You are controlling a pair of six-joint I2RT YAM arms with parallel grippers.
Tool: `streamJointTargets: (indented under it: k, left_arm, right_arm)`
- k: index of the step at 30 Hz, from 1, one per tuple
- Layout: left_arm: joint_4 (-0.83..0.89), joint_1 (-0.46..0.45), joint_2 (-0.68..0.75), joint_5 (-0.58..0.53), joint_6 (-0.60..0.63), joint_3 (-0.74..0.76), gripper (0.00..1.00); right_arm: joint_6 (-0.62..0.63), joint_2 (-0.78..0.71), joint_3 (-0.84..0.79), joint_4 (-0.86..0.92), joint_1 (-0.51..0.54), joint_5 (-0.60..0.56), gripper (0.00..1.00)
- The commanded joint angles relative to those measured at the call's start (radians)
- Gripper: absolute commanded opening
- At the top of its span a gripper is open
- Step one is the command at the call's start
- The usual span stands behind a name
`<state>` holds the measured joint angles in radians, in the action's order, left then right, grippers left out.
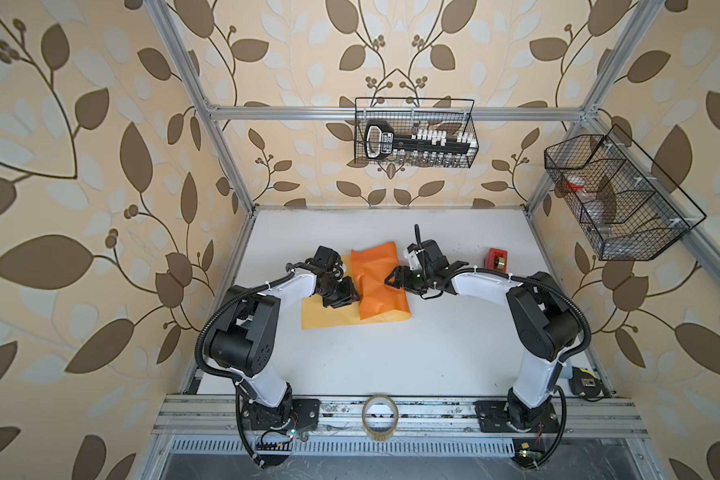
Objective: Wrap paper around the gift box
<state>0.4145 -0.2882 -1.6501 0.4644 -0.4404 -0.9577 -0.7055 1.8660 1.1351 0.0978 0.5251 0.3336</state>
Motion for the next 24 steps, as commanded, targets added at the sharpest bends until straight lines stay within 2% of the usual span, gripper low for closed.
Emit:
streamJointTargets:
  k: [1, 8, 15, 19, 24]
  left_arm:
    - [0.063, 0.007, 0.061, -0.054, 0.040, -0.058, 0.48]
    - [0.151, 0.137, 0.165, -0.079, 0.103, -0.122, 0.64]
    - [0.139, 0.208, 0.151, -0.322, 0.251, -0.122, 0.75]
    - [0.104, 0.265, 0.119, -0.404, 0.226, -0.074, 0.78]
    - [0.116, 0.313, 0.036, -0.354, 0.155, -0.086, 0.78]
  right_arm:
    - [0.030, 0.070, -0.050, 0.114, 0.001, -0.053, 0.67]
    - [0.029, 0.066, -0.043, 0.113, 0.001, -0.053, 0.67]
    - [0.037, 0.064, -0.043, 0.126, 0.002, -0.056, 0.68]
    - [0.037, 0.055, -0.046, 0.124, 0.004, -0.051, 0.68]
    - [0.039, 0.055, -0.043, 0.120, 0.004, -0.049, 0.68]
